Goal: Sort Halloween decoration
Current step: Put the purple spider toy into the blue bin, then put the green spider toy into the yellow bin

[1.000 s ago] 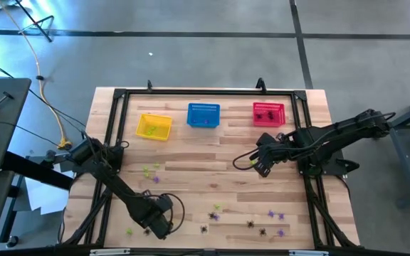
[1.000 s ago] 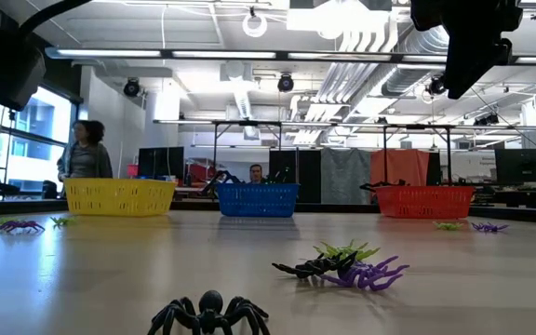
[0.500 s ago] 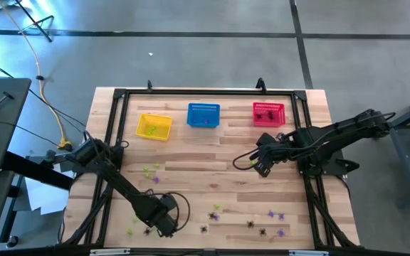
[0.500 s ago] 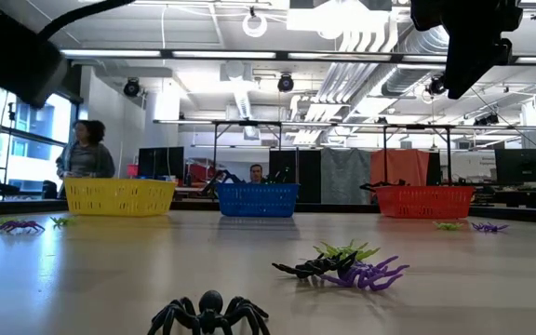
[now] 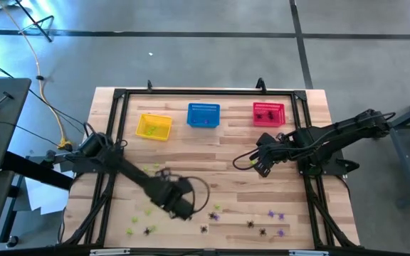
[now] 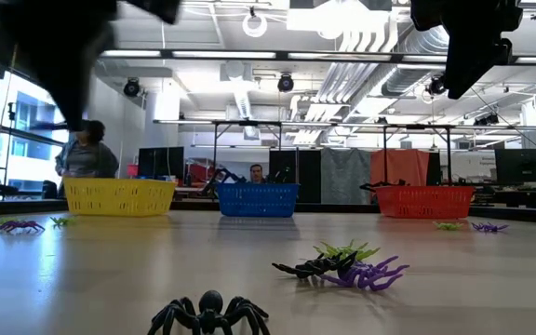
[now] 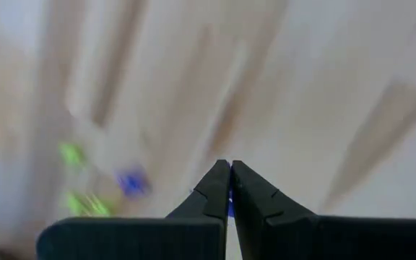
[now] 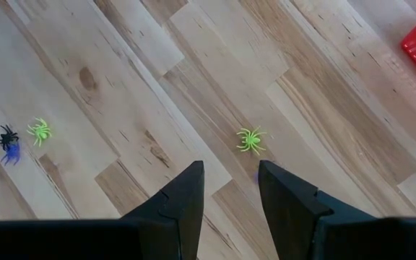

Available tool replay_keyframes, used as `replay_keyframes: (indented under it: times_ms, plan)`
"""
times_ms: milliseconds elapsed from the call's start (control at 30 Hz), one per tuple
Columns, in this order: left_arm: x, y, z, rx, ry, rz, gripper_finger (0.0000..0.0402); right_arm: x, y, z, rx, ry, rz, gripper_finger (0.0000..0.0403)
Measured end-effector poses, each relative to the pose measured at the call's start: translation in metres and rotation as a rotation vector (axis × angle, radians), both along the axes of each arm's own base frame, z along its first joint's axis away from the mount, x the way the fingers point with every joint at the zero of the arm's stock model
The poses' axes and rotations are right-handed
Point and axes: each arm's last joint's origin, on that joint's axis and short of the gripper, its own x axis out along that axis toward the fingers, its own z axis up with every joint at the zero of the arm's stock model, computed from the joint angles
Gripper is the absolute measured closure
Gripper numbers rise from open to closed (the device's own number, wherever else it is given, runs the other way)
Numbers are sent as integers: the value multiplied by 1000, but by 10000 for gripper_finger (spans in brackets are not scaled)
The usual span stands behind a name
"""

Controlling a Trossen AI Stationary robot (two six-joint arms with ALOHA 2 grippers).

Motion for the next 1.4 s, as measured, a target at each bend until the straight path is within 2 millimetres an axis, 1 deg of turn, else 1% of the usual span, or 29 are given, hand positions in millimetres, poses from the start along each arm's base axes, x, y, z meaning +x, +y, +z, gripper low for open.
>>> replay_keyframes:
  times_ms: [67,133,267,400,533,667,733,833,933,1067,1300,1400]
  plan:
    - [11,16,4,46,-12,-37,401,0,0,0,0,0,0,273]
    - [22,38,5,106,-13,-67,401,0,0,0,0,0,0,273]
    - [41,88,6,202,4,-94,401,0,0,0,0,0,0,273]
    - [59,142,8,282,-7,-94,401,0,0,0,0,0,0,273]
    - [73,197,9,286,-49,-109,401,0,0,0,0,0,0,273]
    - [81,247,12,260,-128,-131,401,0,0,0,0,0,0,273]
    - [83,270,14,235,-181,-114,401,0,0,0,0,0,0,273]
    - [82,296,16,180,-261,-72,401,0,0,0,0,0,0,273]
    - [78,313,17,152,-294,-37,401,0,0,0,0,0,0,273]
    - [74,323,16,115,-302,-2,384,0,0,0,0,0,0,273]
    - [73,324,16,129,-295,5,320,0,0,0,0,0,0,273]
    - [74,321,16,132,-290,-8,301,0,0,0,0,0,0,273]
